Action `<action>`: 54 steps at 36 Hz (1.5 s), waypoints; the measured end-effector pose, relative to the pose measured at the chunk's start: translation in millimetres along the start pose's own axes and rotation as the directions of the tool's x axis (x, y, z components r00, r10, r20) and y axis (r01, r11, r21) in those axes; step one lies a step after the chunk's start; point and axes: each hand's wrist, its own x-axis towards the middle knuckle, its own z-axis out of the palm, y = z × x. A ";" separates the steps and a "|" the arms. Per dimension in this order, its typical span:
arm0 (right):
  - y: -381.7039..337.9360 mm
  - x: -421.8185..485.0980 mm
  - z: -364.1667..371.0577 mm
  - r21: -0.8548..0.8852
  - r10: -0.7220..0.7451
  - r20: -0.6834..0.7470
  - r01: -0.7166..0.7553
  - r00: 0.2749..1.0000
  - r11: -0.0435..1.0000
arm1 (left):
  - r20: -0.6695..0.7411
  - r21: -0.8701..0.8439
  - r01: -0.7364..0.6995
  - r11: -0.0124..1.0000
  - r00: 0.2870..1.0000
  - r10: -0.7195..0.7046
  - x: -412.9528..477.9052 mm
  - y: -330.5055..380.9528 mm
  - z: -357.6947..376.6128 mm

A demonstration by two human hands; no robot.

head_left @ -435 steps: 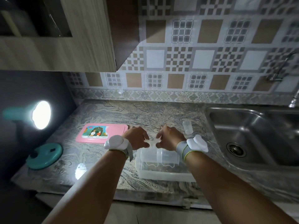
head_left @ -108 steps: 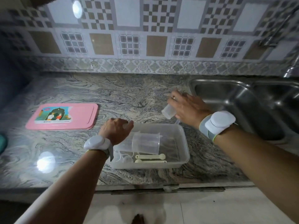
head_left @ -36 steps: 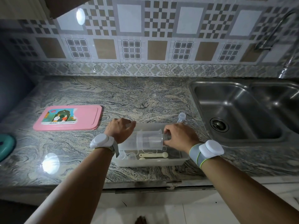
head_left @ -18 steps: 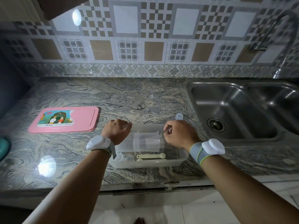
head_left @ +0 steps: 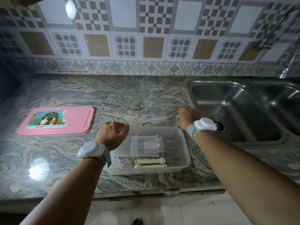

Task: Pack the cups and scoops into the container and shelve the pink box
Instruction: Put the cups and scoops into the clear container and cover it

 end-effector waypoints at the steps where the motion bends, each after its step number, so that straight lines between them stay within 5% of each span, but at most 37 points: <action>1: 1.0 0.3 1.7 -0.019 -0.006 -0.009 0.005 1.000 1.000 | -0.010 -0.003 -0.011 1.000 1.000 0.011 -0.8 0.6 -0.9; 17: 7.4 12.7 15.9 -0.040 0.002 0.002 -0.002 1.000 0.999 | 0.002 0.002 -0.024 1.000 1.000 0.024 -1.5 5.4 -4.4; 35: -14.2 -20.5 -69.5 0.161 -0.160 -0.266 0.208 0.951 0.965 | -0.016 0.015 -0.036 0.999 0.999 0.036 -4.1 9.7 -6.8; 54: -12.4 -124.8 -46.8 0.081 -0.266 -0.084 0.273 0.960 0.959 | 0.049 0.060 0.005 0.998 0.999 -0.008 -10.1 17.1 -15.7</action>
